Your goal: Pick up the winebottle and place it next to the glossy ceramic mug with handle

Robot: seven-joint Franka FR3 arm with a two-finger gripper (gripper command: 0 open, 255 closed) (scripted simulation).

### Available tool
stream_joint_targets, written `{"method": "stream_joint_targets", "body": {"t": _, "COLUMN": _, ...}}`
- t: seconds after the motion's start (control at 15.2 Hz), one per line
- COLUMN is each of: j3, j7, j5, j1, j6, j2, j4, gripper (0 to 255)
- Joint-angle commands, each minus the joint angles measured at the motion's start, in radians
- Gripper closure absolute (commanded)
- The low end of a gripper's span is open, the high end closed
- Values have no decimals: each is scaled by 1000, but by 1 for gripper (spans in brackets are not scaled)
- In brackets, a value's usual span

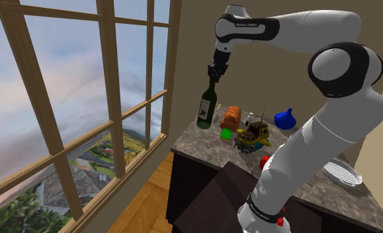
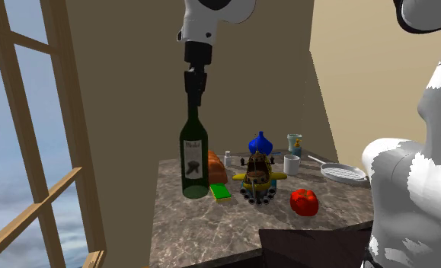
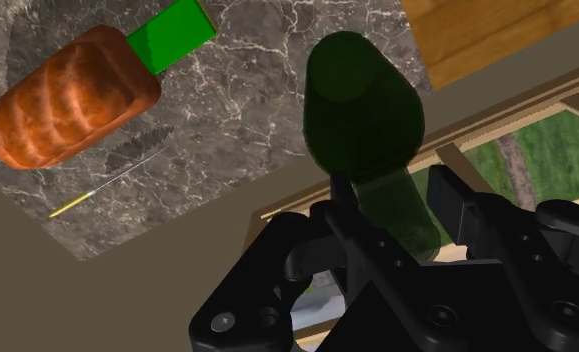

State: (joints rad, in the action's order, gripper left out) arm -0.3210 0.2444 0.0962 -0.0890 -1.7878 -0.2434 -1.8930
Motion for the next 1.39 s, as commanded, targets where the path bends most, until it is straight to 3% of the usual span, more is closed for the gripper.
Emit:
{"method": "stream_joint_targets", "body": {"t": 0.0, "j3": 1, "j7": 1, "j5": -3, "j1": 1, "j6": 20, "j2": 7, "j4": 27, "gripper": 255}}
{"method": "stream_joint_targets", "body": {"t": 0.66, "j3": -95, "j7": 155, "j5": 82, "j1": -87, "j6": 44, "j2": -211, "j4": -144, "gripper": 255}}
{"method": "stream_joint_targets", "body": {"t": 1.32, "j3": -226, "j7": 347, "j5": 174, "j1": -179, "j6": 94, "j2": -349, "j4": -197, "gripper": 255}}
